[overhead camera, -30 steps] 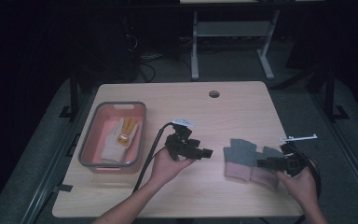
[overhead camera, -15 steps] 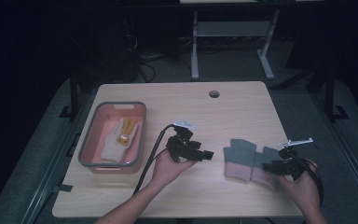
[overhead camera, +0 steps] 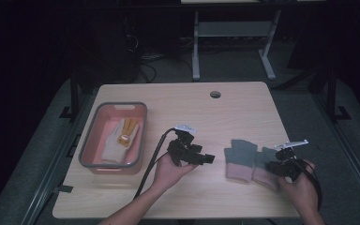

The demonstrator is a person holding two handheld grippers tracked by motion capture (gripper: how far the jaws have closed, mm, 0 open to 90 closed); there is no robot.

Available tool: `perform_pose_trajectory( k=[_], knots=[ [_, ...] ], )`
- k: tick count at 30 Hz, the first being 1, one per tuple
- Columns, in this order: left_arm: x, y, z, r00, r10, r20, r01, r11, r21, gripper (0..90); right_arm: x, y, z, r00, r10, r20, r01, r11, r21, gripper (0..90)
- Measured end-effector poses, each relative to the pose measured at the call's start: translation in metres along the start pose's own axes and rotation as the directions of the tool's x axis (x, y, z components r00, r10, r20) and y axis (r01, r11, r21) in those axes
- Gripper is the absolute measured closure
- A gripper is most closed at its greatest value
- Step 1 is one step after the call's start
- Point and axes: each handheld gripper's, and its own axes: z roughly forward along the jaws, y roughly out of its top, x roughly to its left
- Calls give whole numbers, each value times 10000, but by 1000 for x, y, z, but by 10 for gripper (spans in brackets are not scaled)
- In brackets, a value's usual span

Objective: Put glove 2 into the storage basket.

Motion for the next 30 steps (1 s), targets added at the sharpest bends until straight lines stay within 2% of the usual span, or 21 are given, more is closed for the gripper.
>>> perform_pose_trajectory(
  k=[7, 10, 13, 19, 24, 30],
  knots=[
    [2, 1, -3, 10000, 24, -48, -24, 10000, -25, 280, -4, 2, -5, 9982, 456, -385, -449, 9988, 176, 852],
    [3, 2, -4, 10000, 27, -95, -27, 10000, -53, 281, -6, 3, -11, 9973, 447, -578, -442, 9990, 103, 859],
    [3, 2, -4, 9999, 25, -102, -26, 10000, -58, 281, -6, 4, -16, 9981, 357, -507, -354, 9994, 61, 859],
    [2, 2, -4, 10000, 28, -81, -29, 10000, -75, 281, -6, 12, -31, 9967, 392, -715, -408, 9989, -217, 859],
    [2, 2, -4, 10000, 45, -83, -46, 10000, -59, 280, 3, 24, -40, 9966, 61, -826, -100, 9989, -460, 858],
    [2, 2, -4, 10000, 45, -74, -46, 10000, -77, 281, 19, 36, -37, 9934, -268, -1114, 211, 9984, -521, 857]
  ],
)
